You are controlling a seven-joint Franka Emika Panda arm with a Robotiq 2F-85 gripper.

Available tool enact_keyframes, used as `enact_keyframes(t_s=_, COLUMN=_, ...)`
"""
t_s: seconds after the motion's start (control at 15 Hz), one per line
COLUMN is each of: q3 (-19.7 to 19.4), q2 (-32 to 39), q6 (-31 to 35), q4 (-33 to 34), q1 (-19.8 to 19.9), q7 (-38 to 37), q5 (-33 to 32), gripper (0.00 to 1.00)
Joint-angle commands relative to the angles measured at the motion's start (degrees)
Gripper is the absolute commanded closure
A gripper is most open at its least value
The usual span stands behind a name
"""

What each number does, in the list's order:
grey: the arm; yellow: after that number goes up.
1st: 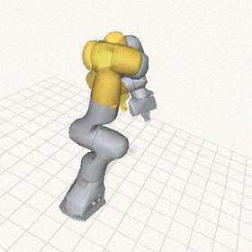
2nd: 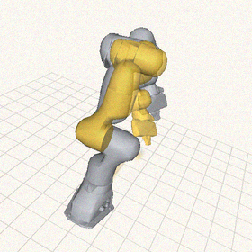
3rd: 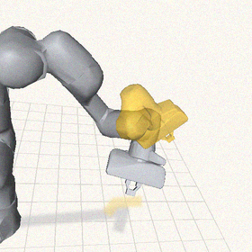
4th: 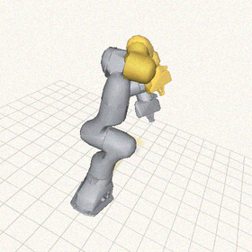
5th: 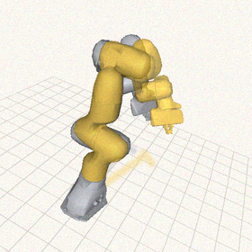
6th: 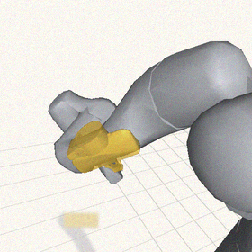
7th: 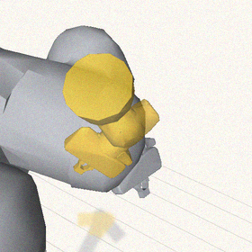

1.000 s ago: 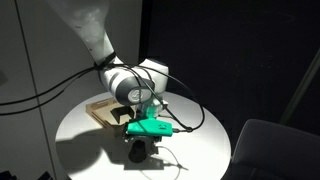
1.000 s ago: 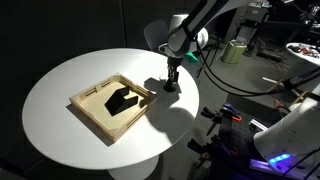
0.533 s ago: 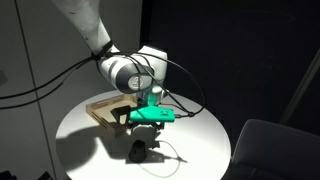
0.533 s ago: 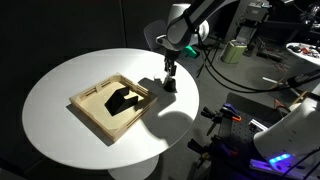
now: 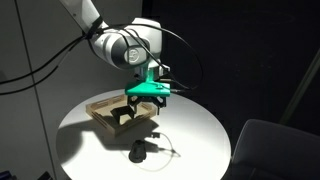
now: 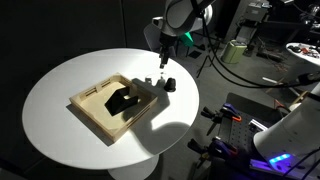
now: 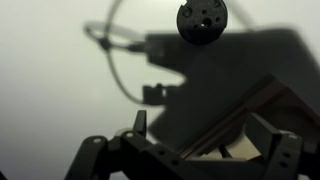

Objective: Stack the two black objects on the table

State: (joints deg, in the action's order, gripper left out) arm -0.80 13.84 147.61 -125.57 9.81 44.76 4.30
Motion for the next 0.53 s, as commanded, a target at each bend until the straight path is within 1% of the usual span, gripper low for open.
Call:
enact_keyframes(t_s=0.0, q3=-1.94, q2=-3.99, q6=-1.87, q4=-0.18, q1=-2.25, q7=-13.41, q5=-2.88, gripper=0.0)
enact_keyframes(t_s=0.33, q3=-2.89, q2=-6.34, q6=-9.38, q4=1.8, q1=-4.02, q7=-32.08, q5=-6.45, gripper=0.0)
enact_keyframes(t_s=0.47, q3=-2.96, q2=-6.63, q6=-14.13, q4=2.84, q1=-4.79, q7=-38.17, q5=-8.13, gripper=0.0)
